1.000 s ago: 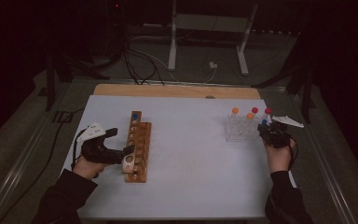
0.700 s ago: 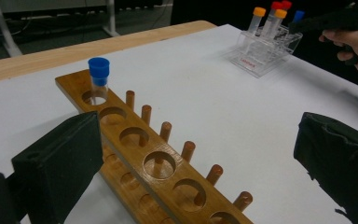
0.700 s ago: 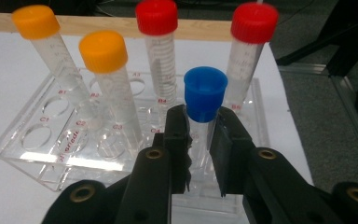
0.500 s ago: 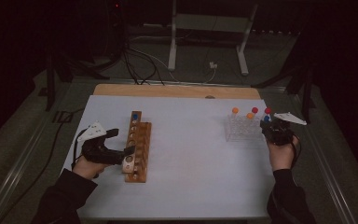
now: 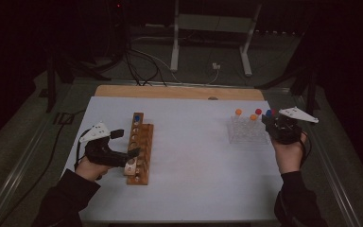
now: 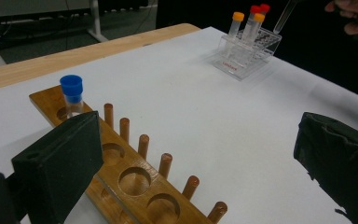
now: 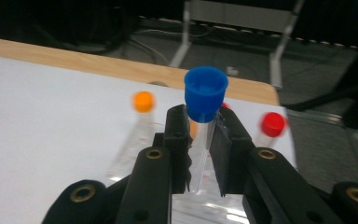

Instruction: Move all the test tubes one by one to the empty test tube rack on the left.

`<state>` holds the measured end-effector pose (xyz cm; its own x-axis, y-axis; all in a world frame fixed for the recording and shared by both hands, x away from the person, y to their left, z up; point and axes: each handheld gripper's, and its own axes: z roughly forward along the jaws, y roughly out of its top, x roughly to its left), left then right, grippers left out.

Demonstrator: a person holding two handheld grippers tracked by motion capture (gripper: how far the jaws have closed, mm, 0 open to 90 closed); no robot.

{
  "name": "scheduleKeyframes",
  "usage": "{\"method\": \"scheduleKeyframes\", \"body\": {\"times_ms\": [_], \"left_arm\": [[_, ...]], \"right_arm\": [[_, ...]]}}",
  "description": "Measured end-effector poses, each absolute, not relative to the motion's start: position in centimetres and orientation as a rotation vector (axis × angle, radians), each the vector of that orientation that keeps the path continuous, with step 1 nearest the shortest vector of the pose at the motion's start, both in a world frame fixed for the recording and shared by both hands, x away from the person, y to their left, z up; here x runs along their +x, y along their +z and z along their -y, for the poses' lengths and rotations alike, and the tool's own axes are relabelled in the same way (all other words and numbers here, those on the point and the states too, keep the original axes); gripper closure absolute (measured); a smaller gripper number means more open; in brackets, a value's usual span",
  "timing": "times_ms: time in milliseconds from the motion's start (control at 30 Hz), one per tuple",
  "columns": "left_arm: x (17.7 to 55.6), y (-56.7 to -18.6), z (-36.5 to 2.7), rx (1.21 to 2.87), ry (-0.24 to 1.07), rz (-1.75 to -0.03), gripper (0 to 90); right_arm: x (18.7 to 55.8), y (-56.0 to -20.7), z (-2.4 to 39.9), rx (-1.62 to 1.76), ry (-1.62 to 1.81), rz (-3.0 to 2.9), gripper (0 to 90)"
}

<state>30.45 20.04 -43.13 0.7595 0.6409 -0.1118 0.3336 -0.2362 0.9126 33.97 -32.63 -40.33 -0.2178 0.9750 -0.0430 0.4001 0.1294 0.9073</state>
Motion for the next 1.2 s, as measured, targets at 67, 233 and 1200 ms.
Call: {"method": "scheduleKeyframes", "body": {"times_ms": [67,233,1200], "left_arm": [[30.4,-43.0,-19.8,1.85,0.339,-0.743,2.2],[30.3,-42.7,-18.9,1.869,0.331,-0.719,2.2],[29.5,-41.7,-10.6,1.938,0.222,-0.488,4.9]], "right_arm": [[33.6,-40.2,32.0,1.32,1.083,-1.743,76.8],[32.7,-40.8,29.1,1.248,1.113,-1.852,76.8],[28.1,-44.5,15.8,0.901,1.224,-2.276,76.8]]}}
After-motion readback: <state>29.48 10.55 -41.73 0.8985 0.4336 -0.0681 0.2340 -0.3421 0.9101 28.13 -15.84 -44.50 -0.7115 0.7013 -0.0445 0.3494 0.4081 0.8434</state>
